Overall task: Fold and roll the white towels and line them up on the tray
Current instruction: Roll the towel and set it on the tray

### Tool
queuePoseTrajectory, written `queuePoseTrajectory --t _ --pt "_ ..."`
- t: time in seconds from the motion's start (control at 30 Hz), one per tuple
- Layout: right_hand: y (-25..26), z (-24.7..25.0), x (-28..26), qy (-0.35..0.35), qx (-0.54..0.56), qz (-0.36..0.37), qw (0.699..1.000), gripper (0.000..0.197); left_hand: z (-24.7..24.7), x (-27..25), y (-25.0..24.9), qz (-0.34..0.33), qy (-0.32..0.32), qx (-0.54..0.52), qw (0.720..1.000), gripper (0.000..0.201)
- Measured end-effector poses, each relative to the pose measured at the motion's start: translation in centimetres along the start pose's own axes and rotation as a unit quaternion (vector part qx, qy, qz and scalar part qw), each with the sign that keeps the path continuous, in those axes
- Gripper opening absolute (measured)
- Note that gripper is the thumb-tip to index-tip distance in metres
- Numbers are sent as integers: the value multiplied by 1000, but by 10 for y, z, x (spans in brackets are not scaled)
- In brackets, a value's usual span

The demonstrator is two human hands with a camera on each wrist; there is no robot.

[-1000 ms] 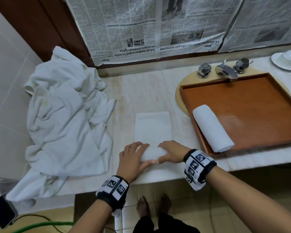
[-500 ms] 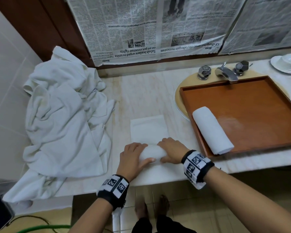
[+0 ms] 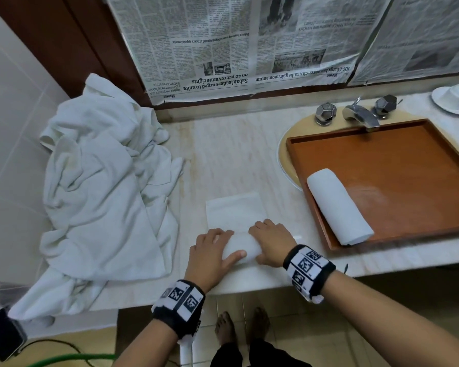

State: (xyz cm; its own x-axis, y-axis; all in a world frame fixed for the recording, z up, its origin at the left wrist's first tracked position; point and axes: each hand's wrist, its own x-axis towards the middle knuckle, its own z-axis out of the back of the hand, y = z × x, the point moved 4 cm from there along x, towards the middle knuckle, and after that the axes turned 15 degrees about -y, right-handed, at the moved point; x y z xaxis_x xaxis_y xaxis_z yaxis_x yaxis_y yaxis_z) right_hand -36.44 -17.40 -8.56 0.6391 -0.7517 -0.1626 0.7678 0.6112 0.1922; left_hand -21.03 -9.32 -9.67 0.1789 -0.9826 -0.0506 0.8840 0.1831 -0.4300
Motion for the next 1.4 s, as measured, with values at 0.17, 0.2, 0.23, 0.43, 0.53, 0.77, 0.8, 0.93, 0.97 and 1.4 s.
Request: queuePoseTrajectory --t 0.17,0.2,0.23,0.43,0.53,0.77,0.8,0.93,0.97,1.4 --pt "-16 5 2 79 146 -59 984 67 -4 4 7 21 19 -75 997 86" --pt "-18 7 -2 64 168 -63 982 72 -4 8 9 36 27 -84 995 87" --pt "-19 9 -6 27 161 -48 985 75 -6 14 12 52 33 -91 994 87" --pt "-6 -8 -12 -87 -19 63 994 69 -12 38 21 81 60 -110 989 84" --pt "-17 -2 5 13 85 12 996 63 1 21 7 -27 9 -36 999 81" --pt "-7 9 -7 -27 -4 8 1000 69 -7 28 20 -14 29 -129 991 81" --pt "-3 5 -13 -59 -15 3 998 72 -8 35 23 -11 40 -128 991 84" --pt "-6 -2 -4 -81 14 -20 996 70 -9 44 23 4 59 -102 993 85" --pt "-9 -1 3 -65 16 -18 998 68 -6 40 18 -10 49 -66 997 84" --pt "-8 6 -12 -90 26 -4 996 83 11 55 8 1 109 -189 976 45"
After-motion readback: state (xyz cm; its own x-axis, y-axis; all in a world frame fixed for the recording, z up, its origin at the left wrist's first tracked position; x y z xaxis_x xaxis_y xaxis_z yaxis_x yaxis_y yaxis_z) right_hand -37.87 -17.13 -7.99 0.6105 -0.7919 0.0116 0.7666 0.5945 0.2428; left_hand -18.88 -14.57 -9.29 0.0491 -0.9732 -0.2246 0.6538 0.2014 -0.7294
